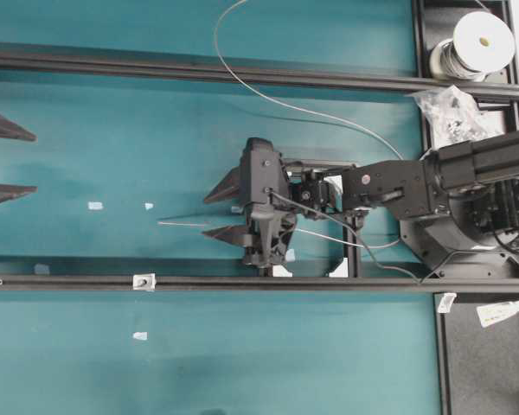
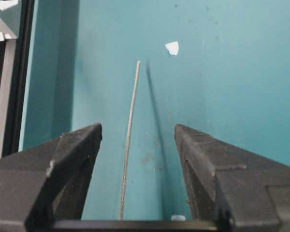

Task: Insert the wire through the hole in the metal fitting.
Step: 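Lower the open right gripper around the silver wire, then close the right gripper on the silver wire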

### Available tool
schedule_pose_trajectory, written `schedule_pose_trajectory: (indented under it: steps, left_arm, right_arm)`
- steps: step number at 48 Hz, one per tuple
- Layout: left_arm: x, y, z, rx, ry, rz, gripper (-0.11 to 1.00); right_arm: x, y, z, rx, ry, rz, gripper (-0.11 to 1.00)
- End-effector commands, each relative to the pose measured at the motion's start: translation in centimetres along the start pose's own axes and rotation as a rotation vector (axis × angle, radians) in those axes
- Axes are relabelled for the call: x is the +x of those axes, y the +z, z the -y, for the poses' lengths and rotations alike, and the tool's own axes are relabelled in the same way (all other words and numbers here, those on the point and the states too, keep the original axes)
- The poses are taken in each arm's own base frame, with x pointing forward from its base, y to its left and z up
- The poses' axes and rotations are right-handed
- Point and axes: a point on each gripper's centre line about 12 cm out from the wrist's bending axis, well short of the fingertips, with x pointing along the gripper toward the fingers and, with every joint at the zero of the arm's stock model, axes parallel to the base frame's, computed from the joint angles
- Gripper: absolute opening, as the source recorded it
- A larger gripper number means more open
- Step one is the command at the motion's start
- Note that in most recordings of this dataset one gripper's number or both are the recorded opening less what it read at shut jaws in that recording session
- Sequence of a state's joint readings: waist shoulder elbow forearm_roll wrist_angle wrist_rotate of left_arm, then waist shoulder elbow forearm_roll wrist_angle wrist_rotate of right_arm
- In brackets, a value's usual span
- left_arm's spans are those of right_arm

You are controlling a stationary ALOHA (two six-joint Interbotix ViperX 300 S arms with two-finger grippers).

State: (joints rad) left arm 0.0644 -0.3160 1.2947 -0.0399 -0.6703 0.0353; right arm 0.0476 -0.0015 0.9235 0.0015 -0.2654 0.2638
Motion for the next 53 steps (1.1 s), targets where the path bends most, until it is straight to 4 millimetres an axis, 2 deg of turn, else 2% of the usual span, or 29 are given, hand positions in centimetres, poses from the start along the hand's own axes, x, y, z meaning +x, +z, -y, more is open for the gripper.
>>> schedule_pose_trajectory:
  steps: [1, 10, 21, 37, 53]
  left_arm:
    - [0.1, 0.4, 0.1, 0.003, -0.004, 0.020, 0.83]
    - [0.0, 0.4, 0.1, 0.002, -0.004, 0.020, 0.83]
    - [0.0, 0.4, 0.1, 0.002, -0.004, 0.019, 0.83]
    - [0.0, 0.3, 0.1, 0.002, -0.004, 0.017, 0.83]
    - [0.0, 0.3, 0.1, 0.002, -0.005, 0.015, 0.83]
  right_arm:
    - [0.3, 0.9, -0.3, 0.006, 0.010, 0.029, 0.64]
    - [0.6, 0.5, -0.3, 0.017, 0.007, 0.016, 0.62]
    - [1.0, 0.2, -0.2, 0.027, 0.006, 0.013, 0.45]
    - [2.0, 0.2, -0.2, 0.029, 0.006, 0.016, 0.45]
    - [1.9, -0.1, -0.1, 0.029, 0.004, 0.008, 0.44]
